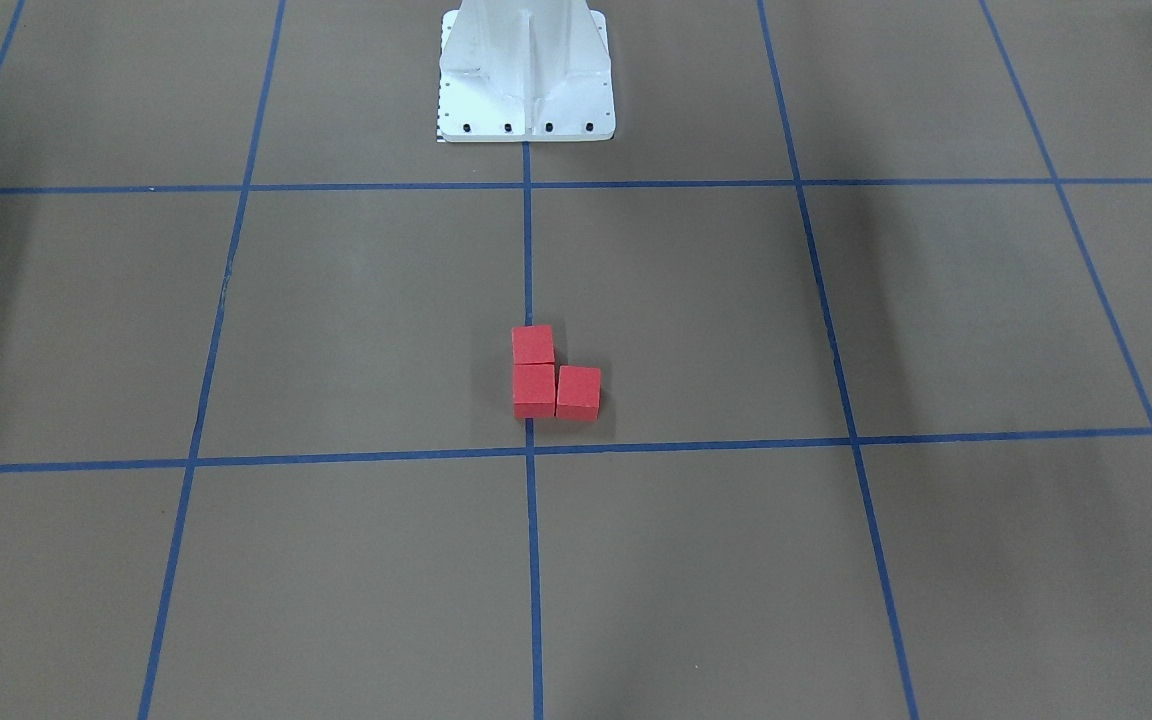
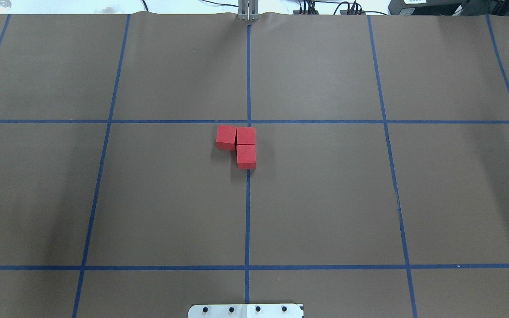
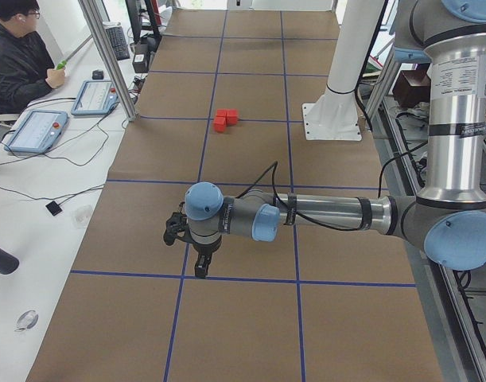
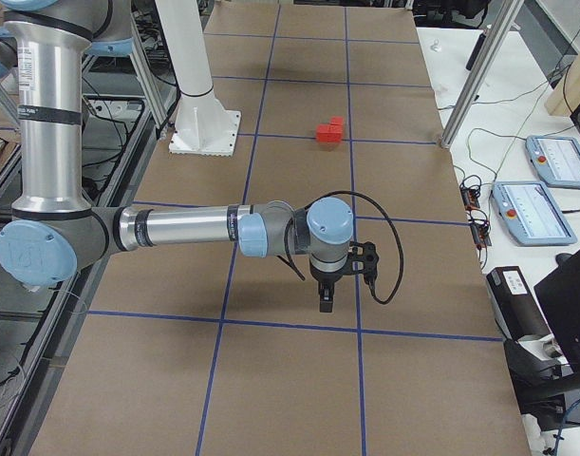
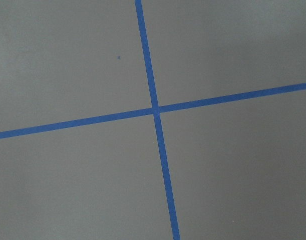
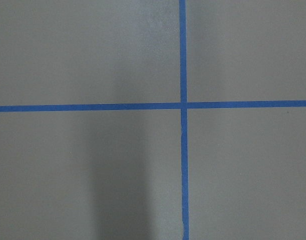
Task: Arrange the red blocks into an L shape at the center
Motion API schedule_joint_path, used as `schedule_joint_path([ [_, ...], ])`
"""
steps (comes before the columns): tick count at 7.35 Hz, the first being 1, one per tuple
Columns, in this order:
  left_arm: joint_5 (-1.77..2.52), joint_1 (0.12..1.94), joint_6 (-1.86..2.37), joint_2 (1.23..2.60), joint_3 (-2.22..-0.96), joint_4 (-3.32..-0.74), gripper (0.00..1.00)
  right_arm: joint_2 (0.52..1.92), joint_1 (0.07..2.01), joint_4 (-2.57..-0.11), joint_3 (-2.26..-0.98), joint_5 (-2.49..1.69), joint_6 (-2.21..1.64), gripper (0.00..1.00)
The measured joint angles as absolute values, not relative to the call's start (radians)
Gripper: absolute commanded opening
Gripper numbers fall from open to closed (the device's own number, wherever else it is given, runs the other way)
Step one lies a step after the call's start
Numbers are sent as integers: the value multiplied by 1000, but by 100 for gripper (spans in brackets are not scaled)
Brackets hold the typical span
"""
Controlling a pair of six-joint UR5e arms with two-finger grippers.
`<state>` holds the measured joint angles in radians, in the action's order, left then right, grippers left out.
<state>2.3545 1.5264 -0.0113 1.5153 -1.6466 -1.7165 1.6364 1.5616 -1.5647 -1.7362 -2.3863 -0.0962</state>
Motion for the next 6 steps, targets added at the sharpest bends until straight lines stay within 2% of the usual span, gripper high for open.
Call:
schedule_joint_path([
  [6, 2272, 1529, -19, 1526, -1650, -1712, 100, 1641, 1562, -1565, -1733, -2379, -95, 99],
])
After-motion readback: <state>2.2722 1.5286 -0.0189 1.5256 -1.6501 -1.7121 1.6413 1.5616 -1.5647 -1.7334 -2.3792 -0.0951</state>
